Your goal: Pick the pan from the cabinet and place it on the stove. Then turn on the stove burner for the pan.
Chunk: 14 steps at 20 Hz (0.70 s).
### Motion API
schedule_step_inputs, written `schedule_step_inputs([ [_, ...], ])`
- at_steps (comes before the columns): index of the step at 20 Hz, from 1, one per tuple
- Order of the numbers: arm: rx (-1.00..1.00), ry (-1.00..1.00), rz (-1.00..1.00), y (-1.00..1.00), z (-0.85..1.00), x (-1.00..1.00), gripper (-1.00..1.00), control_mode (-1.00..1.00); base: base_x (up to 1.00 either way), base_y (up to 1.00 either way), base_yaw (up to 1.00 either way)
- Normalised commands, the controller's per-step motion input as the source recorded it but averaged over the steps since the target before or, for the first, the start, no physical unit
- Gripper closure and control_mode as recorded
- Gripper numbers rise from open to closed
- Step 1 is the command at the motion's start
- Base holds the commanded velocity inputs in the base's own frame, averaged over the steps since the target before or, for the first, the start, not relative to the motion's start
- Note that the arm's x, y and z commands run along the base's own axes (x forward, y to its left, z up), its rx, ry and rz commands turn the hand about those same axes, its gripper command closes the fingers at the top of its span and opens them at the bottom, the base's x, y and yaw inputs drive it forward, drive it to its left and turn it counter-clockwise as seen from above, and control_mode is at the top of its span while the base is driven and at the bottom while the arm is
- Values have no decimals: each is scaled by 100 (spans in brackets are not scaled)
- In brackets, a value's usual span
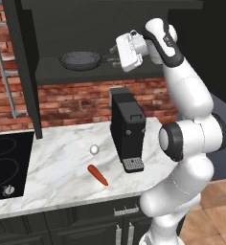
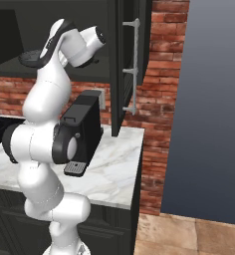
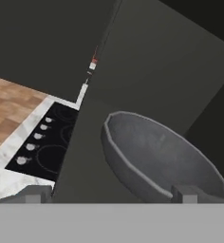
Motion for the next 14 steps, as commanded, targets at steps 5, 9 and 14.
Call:
schedule_step_inputs([
  [5,0,0,0,-5,-3,20,-100,-100,0,0,0],
  [9,0,0,0,-7,-4,20,-100,-100,0,0,0],
  [14,0,0,0,-10,-9,13,-100,-100,0,0,0],
])
